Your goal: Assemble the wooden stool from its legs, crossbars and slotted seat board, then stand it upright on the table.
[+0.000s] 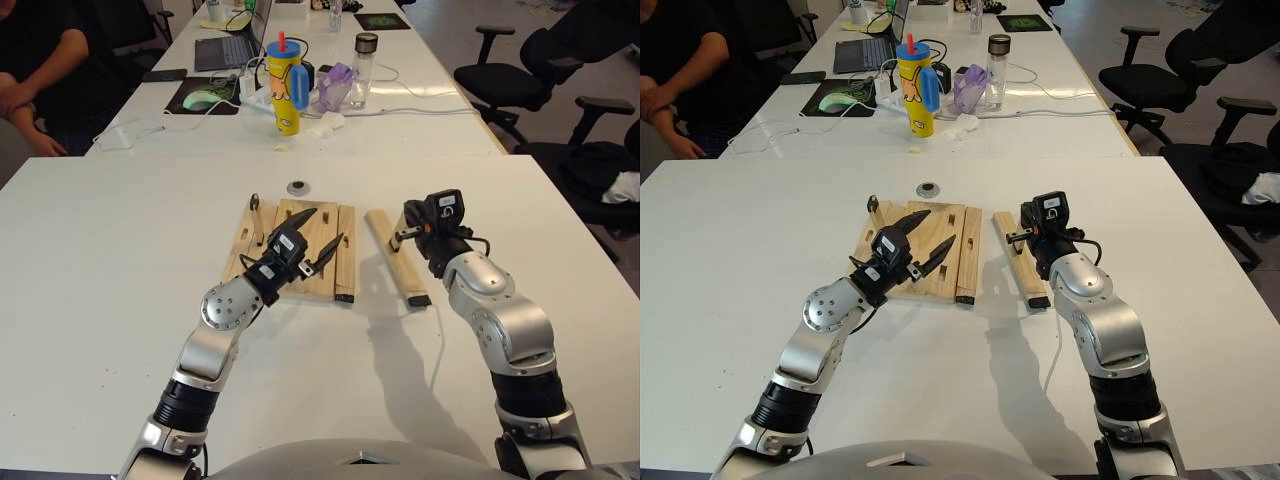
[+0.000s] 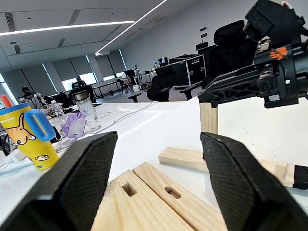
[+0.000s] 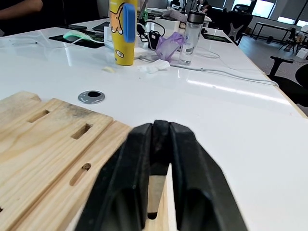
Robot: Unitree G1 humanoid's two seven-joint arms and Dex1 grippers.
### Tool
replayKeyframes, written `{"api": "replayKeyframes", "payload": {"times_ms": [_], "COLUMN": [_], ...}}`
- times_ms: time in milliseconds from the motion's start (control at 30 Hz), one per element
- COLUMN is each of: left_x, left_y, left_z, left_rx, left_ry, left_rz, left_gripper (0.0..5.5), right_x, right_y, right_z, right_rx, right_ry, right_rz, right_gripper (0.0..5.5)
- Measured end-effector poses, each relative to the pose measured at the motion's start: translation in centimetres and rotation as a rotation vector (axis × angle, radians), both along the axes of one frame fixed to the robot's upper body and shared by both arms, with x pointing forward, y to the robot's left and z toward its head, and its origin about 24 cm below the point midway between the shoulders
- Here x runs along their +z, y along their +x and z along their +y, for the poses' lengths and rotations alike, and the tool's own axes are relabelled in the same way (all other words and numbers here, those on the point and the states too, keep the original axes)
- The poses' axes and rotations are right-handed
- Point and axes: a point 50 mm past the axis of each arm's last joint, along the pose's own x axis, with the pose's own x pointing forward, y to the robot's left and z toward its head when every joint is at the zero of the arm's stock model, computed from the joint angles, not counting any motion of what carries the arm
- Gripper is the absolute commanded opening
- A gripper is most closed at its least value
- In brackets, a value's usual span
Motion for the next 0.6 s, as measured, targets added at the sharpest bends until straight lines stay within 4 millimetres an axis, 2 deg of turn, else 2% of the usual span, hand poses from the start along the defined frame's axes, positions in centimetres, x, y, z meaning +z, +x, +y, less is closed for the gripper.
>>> {"api": "replayKeyframes", "payload": {"times_ms": [367, 467, 533, 600], "left_x": [-0.1, -0.1, 0.0, -0.1], "left_y": [0.3, 0.3, 0.3, 0.3], "left_z": [-0.1, -0.1, -0.2, -0.2], "left_rx": [-0.002, -0.003, -0.004, -0.005], "left_ry": [-0.001, -0.003, -0.007, -0.009], "left_rz": [0.003, 0.002, -0.001, -0.001], "left_gripper": [3.2, 3.2, 3.2, 3.2], "right_x": [0.2, 0.1, -1.4, -1.7], "right_y": [0.9, 1.0, 0.8, 0.7], "right_z": [-0.2, -0.4, -0.7, -0.8], "right_rx": [-0.001, -0.012, -0.033, -0.039], "right_ry": [0.016, 0.031, 0.044, 0.067], "right_rz": [0.019, 0.026, 0.104, 0.111], "right_gripper": [0.42, 0.98, 1.3, 1.59]}}
